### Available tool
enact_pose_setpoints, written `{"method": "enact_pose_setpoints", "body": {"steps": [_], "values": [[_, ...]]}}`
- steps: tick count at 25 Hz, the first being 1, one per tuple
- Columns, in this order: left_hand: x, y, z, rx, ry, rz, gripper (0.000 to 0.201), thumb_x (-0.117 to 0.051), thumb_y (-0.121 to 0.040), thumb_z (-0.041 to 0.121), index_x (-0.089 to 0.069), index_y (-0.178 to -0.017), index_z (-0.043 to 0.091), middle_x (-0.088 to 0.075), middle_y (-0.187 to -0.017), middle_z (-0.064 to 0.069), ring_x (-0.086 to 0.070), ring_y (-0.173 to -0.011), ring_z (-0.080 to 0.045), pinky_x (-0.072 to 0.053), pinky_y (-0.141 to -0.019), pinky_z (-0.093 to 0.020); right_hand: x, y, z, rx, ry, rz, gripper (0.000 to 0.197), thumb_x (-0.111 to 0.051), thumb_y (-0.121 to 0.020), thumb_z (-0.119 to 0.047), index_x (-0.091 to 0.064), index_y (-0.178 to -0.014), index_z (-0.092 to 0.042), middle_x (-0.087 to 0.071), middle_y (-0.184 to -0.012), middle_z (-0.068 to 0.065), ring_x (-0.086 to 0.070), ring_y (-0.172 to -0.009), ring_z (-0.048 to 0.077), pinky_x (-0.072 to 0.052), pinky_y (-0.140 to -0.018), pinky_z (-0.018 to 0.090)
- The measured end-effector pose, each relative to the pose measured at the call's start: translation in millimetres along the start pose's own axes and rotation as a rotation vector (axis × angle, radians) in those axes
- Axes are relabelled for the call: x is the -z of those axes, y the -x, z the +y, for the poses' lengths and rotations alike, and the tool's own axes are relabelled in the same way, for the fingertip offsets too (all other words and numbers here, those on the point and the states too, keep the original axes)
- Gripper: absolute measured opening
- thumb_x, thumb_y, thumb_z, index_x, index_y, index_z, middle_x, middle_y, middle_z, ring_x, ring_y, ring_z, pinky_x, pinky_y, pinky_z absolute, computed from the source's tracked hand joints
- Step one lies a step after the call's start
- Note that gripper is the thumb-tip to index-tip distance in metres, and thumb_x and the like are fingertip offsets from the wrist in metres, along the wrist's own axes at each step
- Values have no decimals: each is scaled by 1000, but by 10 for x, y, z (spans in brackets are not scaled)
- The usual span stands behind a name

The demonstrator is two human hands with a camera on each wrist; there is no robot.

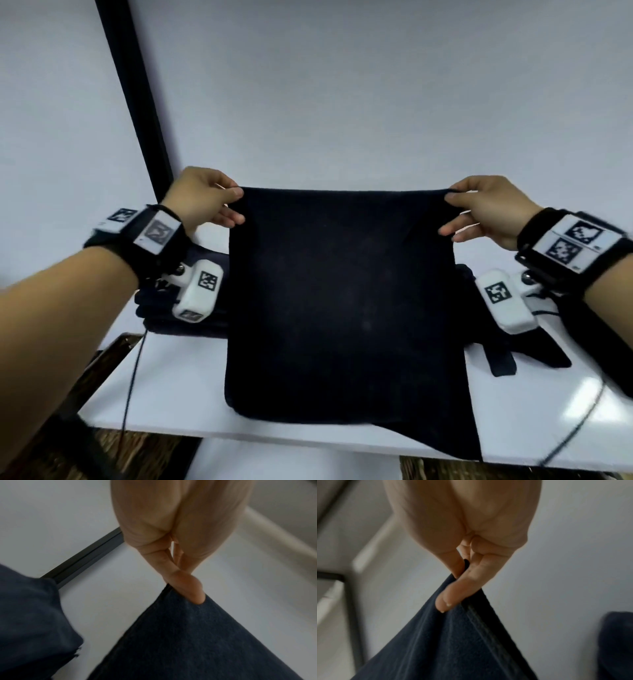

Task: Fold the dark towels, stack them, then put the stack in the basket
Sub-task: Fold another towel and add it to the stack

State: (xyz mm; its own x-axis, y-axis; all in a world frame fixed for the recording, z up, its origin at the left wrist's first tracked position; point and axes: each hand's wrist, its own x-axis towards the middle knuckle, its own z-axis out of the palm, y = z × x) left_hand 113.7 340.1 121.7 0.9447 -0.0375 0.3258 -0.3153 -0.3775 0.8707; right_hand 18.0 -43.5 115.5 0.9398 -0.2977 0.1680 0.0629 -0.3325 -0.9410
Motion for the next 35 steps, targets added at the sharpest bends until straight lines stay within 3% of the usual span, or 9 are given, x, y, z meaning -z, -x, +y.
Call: {"method": "enact_pose_setpoints", "body": {"steps": [2, 6, 10, 14, 20, 23, 26, 30, 35], "values": [[-280, -257, -317, 110, -39, 4, 7, -64, -89, 3, -63, -93, -1, -69, -67, -15, -71, -53, -22, -60, -55, -30, -179, -296, 292, -78, 21, 1, 5, -50, -97, -6, -52, -102, -6, -53, -102, 13, -71, -55, 24, -57, -45, 32], [-776, -480, -972, 207, -241, -60, 19, -62, -85, 14, -63, -104, 12, -69, -111, -12, -72, -86, -29, -58, -84, -40, -487, -580, 944, -222, 138, -44, 20, -49, -92, 0, -55, -109, -6, -61, -103, 18, -73, -72, 27, -61, -64, 48], [-820, 186, -981, -169, -676, -535, 10, -65, -88, 24, -69, -96, 23, -65, -90, 15, -65, -87, -8, -43, -72, -7, -535, 72, 1172, 82, 640, -373, 14, -67, -86, -18, -68, -91, -31, -71, -83, -9, -68, -76, 5, -55, -78, 21], [-657, 1330, -1121, -362, -917, -829, 16, -54, -88, 42, -63, -97, 33, -60, -96, 18, -56, -87, 0, -47, -77, -20, -479, 1071, 1369, 136, 1034, -863, 36, -57, -82, -58, -62, -115, -43, -55, -112, -31, -46, -103, -16, -32, -93, 5], [-782, 1947, -1430, -472, -1010, -728, 65, -42, -76, 80, -58, -116, 32, -57, -108, 18, -55, -88, -12, -49, -71, -28, -638, 1464, 1567, 306, 1245, -757, 80, -39, -70, -83, -43, -137, -38, -50, -111, -20, -50, -95, 6, -49, -78, 23], [-673, 2178, -1496, -621, -1060, -710, 43, -62, -75, 56, -54, -106, 28, -59, -100, 12, -54, -81, -16, -48, -69, -30, -645, 1739, 1727, 589, 1254, -648, 49, -70, -66, -51, -62, -109, -28, -55, -83, -10, -52, -69, 12, -48, -54, 23], [-699, 2310, -1597, -664, -1104, -601, 21, -50, -73, 20, -49, -94, 22, -56, -83, 6, -50, -71, -20, -43, -65, -31, -624, 1849, 1808, 735, 1260, -571, 34, -61, -61, -11, -68, -92, -24, -56, -75, -6, -50, -64, 16, -46, -50, 26], [-732, 2296, -1620, -622, -1092, -546, 22, -55, -69, 28, -54, -90, 21, -53, -78, 3, -49, -67, -22, -45, -60, -32, -536, 1799, 1841, 639, 1113, -596, 43, -78, -54, -16, -67, -94, -31, -63, -82, -13, -61, -71, 13, -53, -55, 26], [-668, 2290, -1613, -625, -1107, -451, 20, -45, -77, 26, -59, -88, 19, -54, -76, 2, -52, -64, -23, -44, -54, -32, -425, 1832, 1784, 512, 942, -529, 27, -61, -72, -24, -62, -97, -36, -67, -84, -17, -65, -74, 9, -52, -61, 24]]}}
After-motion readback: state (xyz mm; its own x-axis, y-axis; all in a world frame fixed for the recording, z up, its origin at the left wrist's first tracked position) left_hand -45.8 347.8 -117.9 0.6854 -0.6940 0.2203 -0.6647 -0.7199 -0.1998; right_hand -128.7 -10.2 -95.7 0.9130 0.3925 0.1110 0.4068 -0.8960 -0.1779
